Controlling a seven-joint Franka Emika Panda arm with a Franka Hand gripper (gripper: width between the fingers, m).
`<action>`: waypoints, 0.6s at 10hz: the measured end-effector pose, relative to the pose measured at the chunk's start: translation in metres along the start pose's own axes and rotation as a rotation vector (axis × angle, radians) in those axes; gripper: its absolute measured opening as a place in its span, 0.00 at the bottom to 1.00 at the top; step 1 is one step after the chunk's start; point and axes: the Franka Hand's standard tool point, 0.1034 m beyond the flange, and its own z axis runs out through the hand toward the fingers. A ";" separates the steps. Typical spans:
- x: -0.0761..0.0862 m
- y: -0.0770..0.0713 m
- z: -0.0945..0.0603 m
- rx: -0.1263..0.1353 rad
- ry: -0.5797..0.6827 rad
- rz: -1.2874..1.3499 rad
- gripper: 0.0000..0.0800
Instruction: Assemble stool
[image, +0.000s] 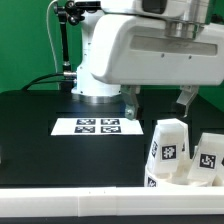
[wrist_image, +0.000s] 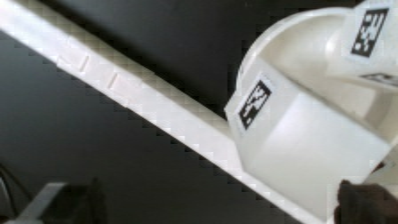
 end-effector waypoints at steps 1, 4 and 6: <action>0.000 -0.005 -0.001 0.007 -0.022 -0.141 0.81; 0.001 -0.007 -0.002 0.009 -0.039 -0.341 0.81; -0.001 -0.004 -0.002 0.003 -0.048 -0.465 0.81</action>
Offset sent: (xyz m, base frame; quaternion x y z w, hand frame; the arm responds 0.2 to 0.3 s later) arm 0.0000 0.0000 0.0000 0.0000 0.0000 -0.1296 0.9916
